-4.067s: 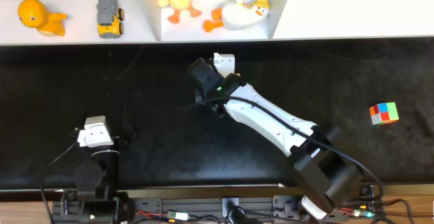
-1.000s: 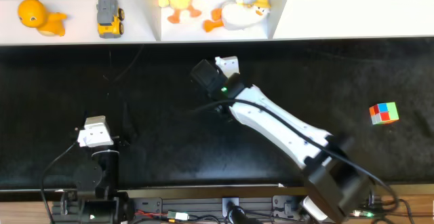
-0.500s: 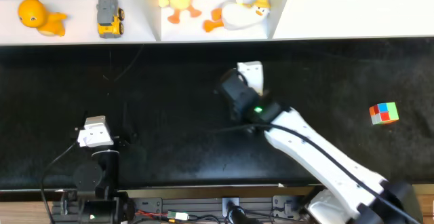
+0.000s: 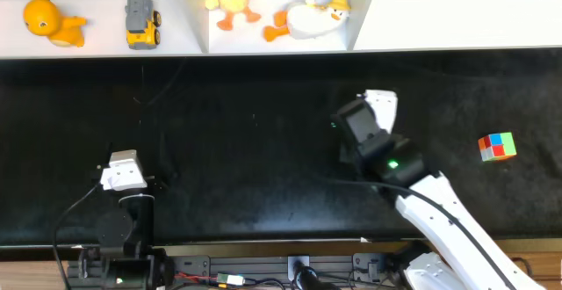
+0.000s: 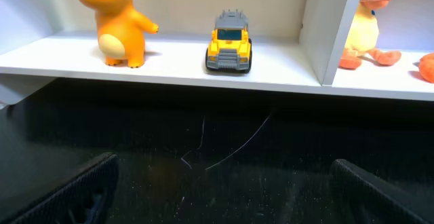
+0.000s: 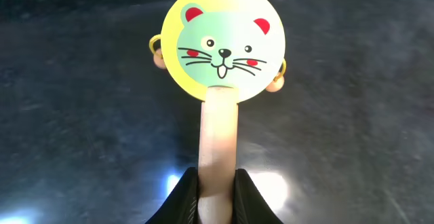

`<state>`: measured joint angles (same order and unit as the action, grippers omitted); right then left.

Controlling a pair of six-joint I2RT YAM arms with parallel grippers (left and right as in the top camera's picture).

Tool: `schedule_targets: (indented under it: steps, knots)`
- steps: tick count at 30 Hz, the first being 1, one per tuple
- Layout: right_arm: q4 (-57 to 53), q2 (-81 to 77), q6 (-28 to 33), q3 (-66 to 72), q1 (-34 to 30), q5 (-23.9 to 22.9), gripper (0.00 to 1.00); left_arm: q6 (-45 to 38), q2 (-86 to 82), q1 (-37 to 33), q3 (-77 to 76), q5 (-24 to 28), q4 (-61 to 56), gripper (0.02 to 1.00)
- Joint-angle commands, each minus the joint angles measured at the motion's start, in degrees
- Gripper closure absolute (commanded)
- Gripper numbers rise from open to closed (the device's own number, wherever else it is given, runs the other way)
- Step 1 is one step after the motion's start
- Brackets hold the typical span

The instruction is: Store Toys

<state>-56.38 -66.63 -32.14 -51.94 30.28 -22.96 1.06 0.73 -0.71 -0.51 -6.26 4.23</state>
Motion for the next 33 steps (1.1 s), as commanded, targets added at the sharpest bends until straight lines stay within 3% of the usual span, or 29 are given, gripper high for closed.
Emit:
schedule_targets:
  steps: [1, 13, 21, 25, 33]
  knots:
    - [-0.2, 2.7, 3.1, 0.7, -4.5, -1.1, 0.869, -1.3, -0.6, 0.3, 0.0, 0.0, 0.2, 0.020]
    - [6.6, 2.3, 10.6, 0.7, -14.2, -0.9, 0.860, -1.2, -0.6, 0.3, 0.0, 0.0, 0.2, 0.020]
    - [10.6, 0.9, 17.0, 0.7, -19.5, 2.5, 0.844, -1.3, -0.6, 0.3, 0.0, 0.0, 0.2, 0.020]
    - [13.9, -0.4, 21.8, 0.6, -21.0, 4.1, 0.814, -1.3, -0.6, 0.3, 0.0, 0.0, 0.2, 0.020]
    - [14.7, -7.3, 29.8, -4.5, -22.2, 5.5, 0.849, -1.3, -0.6, 0.3, 0.0, 0.0, 0.2, 0.020]
